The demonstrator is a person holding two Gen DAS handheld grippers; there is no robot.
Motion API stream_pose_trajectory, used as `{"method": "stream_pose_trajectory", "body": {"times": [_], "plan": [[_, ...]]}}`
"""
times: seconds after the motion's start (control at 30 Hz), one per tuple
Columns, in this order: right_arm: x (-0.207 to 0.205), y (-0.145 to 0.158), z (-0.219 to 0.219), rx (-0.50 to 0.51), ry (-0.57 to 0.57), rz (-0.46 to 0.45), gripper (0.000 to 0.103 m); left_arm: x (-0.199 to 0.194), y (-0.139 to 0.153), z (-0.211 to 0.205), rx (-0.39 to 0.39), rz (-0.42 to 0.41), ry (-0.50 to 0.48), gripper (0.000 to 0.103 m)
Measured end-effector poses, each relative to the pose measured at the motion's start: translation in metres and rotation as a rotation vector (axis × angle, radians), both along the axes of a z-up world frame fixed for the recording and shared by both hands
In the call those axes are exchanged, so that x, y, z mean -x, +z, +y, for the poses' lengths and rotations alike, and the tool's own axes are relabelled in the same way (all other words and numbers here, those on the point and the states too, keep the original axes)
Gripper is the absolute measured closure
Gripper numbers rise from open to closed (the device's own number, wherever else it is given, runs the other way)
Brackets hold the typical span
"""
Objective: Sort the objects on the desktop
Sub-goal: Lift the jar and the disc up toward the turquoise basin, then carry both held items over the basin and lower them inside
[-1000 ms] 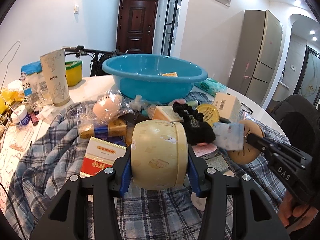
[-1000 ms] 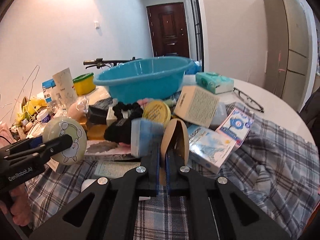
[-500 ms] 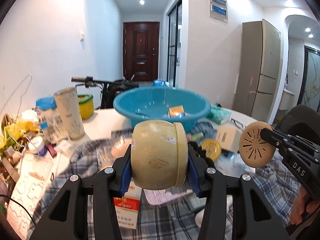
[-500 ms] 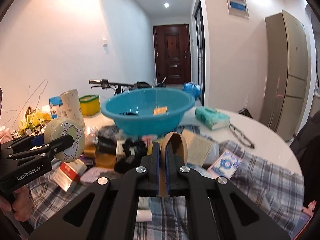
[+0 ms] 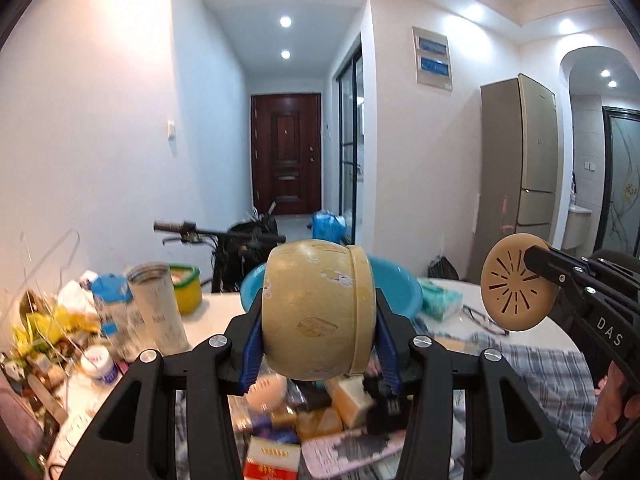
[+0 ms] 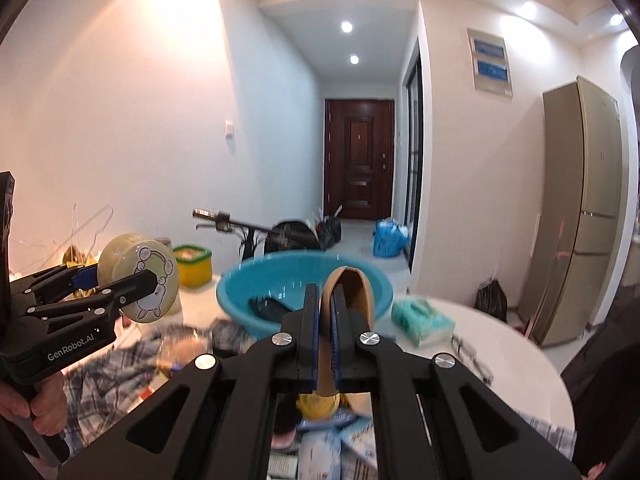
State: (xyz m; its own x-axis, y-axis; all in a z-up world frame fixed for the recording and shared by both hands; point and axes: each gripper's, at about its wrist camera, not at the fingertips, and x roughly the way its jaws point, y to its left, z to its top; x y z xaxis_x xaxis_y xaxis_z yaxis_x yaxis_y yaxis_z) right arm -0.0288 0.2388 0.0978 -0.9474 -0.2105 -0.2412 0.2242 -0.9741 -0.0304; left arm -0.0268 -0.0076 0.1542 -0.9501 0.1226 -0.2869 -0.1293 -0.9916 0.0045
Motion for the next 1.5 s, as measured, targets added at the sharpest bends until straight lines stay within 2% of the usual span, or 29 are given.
{"method": "stream_pose_trajectory", "body": {"times": [0.17, 0.3, 0.53, 0.8, 1.27, 1.5], "plan": [[0.016, 0.028, -0.010, -0.015, 0.002, 0.042, 0.099, 0.003, 0.029, 0.004, 0.012, 0.086, 0.015, 0.053], [0.026, 0.050, -0.014, -0.012, -0.004, 0.087, 0.099, 0.010, 0.048, 0.005, -0.010, 0.151, 0.011, 0.053], [0.043, 0.070, -0.009, 0.024, -0.028, 0.120, 0.099, 0.029, 0.066, 0.001, -0.030, 0.195, 0.020, 0.053], [0.061, 0.082, -0.005, 0.052, -0.036, 0.143, 0.099, 0.052, 0.071, 0.007, -0.042, 0.190, 0.013, 0.053], [0.106, 0.079, -0.008, 0.070, -0.017, 0.128, 0.099, 0.093, 0.076, 0.014, -0.016, 0.213, 0.004, 0.053], [0.128, 0.076, -0.004, 0.085, -0.022, 0.124, 0.099, 0.119, 0.072, 0.016, -0.024, 0.196, -0.004, 0.053]]}}
